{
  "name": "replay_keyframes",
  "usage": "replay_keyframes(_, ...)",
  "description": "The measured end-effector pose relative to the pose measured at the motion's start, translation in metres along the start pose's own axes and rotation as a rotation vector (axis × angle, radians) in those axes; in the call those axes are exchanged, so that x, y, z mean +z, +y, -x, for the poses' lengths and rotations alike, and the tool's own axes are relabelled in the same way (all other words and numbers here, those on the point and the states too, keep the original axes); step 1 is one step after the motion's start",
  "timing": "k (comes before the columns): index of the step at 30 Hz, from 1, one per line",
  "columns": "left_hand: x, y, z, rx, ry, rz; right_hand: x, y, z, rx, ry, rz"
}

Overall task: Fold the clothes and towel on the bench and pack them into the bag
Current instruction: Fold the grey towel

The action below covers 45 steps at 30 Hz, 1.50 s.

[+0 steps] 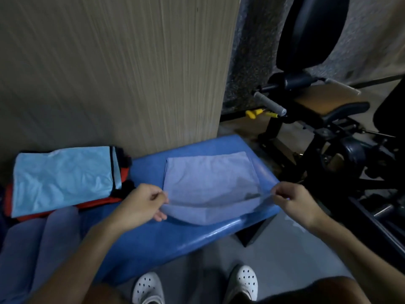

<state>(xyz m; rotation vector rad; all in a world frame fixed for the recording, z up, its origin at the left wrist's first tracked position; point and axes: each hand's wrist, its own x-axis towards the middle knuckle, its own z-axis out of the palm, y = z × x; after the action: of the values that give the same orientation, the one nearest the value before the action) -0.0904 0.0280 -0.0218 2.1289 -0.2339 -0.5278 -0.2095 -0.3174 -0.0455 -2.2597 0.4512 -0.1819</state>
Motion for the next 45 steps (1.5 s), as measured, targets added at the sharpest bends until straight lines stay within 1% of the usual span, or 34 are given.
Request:
replay_keyframes(2, 0.002, -0.003, 0.0, -0.028, -0.04, -0.115, 0.006, 0.009, 0.003, -0.007, -0.036, 0.021)
replay_keyframes(4, 0.001, 0.0, -0.002, -0.012, -0.055, -0.277, 0.009, 0.009, 0.003, -0.023, -0.053, 0.027)
replay_keyframes(6, -0.002, 0.003, -0.011, 0.083, 0.033, -0.467, 0.011, 0.005, -0.002, -0.045, -0.069, 0.026)
replay_keyframes(7, -0.001, 0.004, -0.018, 0.131, 0.097, -0.512, 0.012, 0.002, -0.005, -0.059, -0.073, 0.032)
replay_keyframes(8, 0.002, 0.004, -0.025, 0.176, 0.146, -0.5, 0.016, 0.001, -0.009, -0.074, -0.074, 0.038)
replay_keyframes(10, 0.012, 0.004, -0.038, 0.236, 0.169, -0.422, 0.026, -0.003, -0.019, -0.103, -0.069, 0.053)
replay_keyframes(12, 0.026, 0.0, -0.051, 0.28, 0.149, -0.4, 0.039, -0.01, -0.031, -0.124, -0.07, 0.039)
replay_keyframes(14, 0.036, -0.009, -0.063, 0.33, 0.102, -0.468, 0.055, -0.012, -0.041, -0.147, -0.09, 0.051)
replay_keyframes(16, 0.043, -0.017, -0.07, 0.331, 0.004, -0.571, 0.07, -0.01, -0.049, -0.175, -0.114, 0.174)
replay_keyframes(18, 0.046, -0.022, -0.074, 0.321, -0.068, -0.695, 0.08, -0.007, -0.052, -0.209, -0.139, 0.353)
replay_keyframes(20, 0.047, -0.02, -0.074, 0.305, -0.08, -0.823, 0.083, -0.008, -0.053, -0.245, -0.161, 0.537)
replay_keyframes(22, 0.047, -0.014, -0.072, 0.281, -0.066, -0.878, 0.084, -0.011, -0.054, -0.257, -0.157, 0.627)
replay_keyframes(26, 0.049, -0.015, -0.076, 0.285, 0.014, -0.869, 0.083, -0.017, -0.054, -0.295, -0.102, 0.686)
replay_keyframes(30, 0.047, -0.022, -0.081, 0.271, 0.006, -0.913, 0.083, -0.016, -0.061, -0.27, -0.156, 0.683)
replay_keyframes(33, 0.043, -0.02, -0.084, 0.278, 0.03, -0.896, 0.08, -0.018, -0.065, -0.263, -0.153, 0.715)
replay_keyframes(35, 0.042, -0.02, -0.086, 0.281, 0.055, -0.854, 0.079, -0.019, -0.067, -0.271, -0.121, 0.687)
replay_keyframes(37, 0.041, -0.023, -0.09, 0.273, 0.114, -0.811, 0.078, -0.02, -0.071, -0.272, -0.017, 0.638)
replay_keyframes(39, 0.041, -0.027, -0.095, 0.241, 0.174, -0.775, 0.076, -0.016, -0.078, -0.193, 0.091, 0.598)
replay_keyframes(40, 0.04, -0.03, -0.098, 0.214, 0.195, -0.758, 0.075, -0.012, -0.083, -0.126, 0.115, 0.57)
replay_keyframes(42, 0.04, -0.033, -0.103, 0.159, 0.234, -0.711, 0.073, -0.005, -0.09, -0.007, 0.1, 0.487)
replay_keyframes(45, 0.039, -0.038, -0.109, 0.133, 0.296, -0.634, 0.072, 0.002, -0.096, 0.059, 0.095, 0.413)
